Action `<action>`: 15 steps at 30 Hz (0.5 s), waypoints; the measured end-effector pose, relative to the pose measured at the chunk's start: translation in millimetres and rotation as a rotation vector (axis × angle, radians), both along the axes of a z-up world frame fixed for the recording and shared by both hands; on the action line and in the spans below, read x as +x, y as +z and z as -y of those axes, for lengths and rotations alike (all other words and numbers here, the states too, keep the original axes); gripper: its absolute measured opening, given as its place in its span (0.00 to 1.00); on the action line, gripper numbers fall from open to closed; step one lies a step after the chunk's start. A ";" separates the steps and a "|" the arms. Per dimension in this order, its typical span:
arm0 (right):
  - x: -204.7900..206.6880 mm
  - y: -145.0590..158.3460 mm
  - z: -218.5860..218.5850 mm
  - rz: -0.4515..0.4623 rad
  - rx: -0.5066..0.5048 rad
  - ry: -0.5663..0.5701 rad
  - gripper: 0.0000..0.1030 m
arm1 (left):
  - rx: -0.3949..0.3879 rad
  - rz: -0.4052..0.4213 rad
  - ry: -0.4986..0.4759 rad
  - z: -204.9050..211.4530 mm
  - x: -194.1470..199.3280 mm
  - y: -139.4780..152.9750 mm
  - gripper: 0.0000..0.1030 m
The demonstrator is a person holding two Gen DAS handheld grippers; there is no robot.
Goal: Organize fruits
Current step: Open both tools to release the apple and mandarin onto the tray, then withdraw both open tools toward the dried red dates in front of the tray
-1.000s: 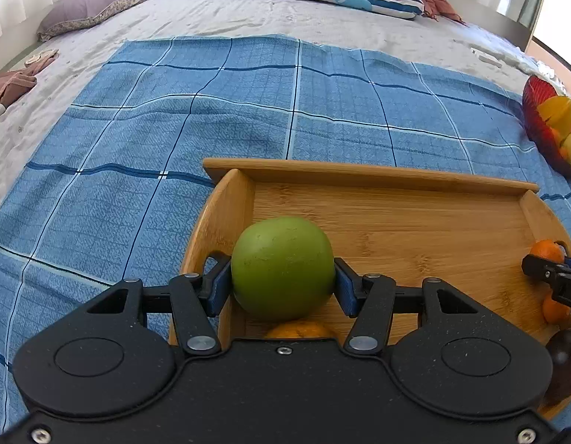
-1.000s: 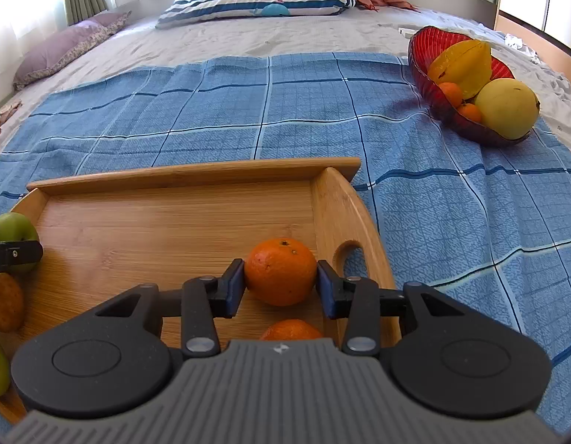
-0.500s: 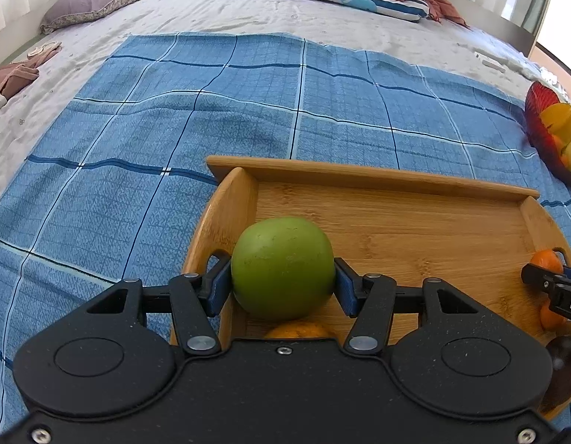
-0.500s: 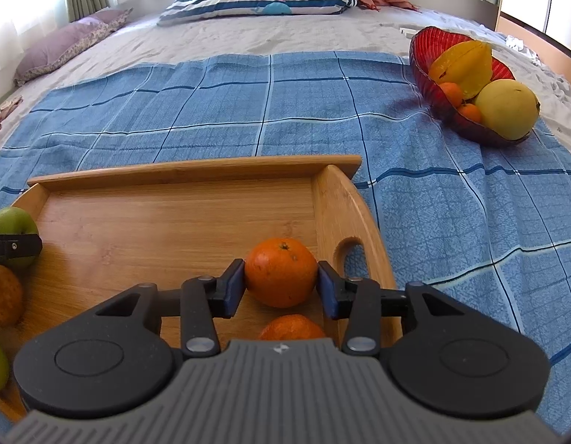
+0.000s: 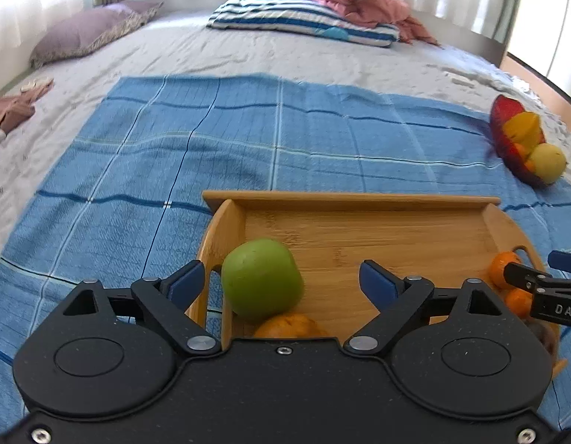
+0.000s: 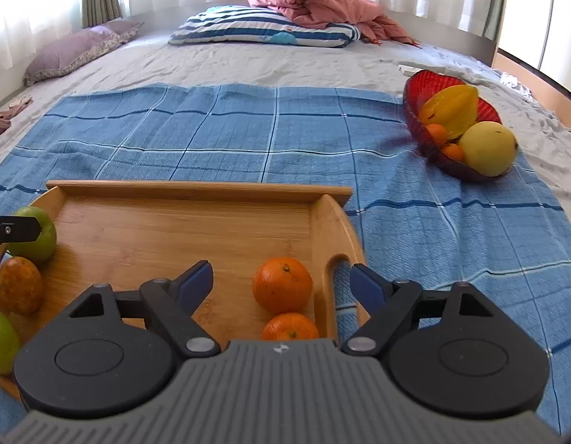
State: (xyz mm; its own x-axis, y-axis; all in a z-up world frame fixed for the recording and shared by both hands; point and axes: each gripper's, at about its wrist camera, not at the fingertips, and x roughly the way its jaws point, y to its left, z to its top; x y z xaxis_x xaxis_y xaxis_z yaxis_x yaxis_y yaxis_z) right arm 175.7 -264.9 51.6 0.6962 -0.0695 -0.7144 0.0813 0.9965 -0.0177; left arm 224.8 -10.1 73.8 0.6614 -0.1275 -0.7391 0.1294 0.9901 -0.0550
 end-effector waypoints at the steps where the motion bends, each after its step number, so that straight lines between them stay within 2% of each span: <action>1: -3.5 2.2 0.2 0.002 -0.002 -0.007 0.88 | 0.000 0.012 -0.009 0.9 -5.4 3.8 0.89; 6: -23.5 10.8 1.4 0.015 0.005 -0.022 0.91 | -0.019 0.068 -0.048 4.1 -34.3 20.1 0.93; 15: -59.9 14.7 -4.2 0.011 0.016 -0.021 0.94 | -0.073 0.080 -0.098 9.3 -80.3 24.6 0.94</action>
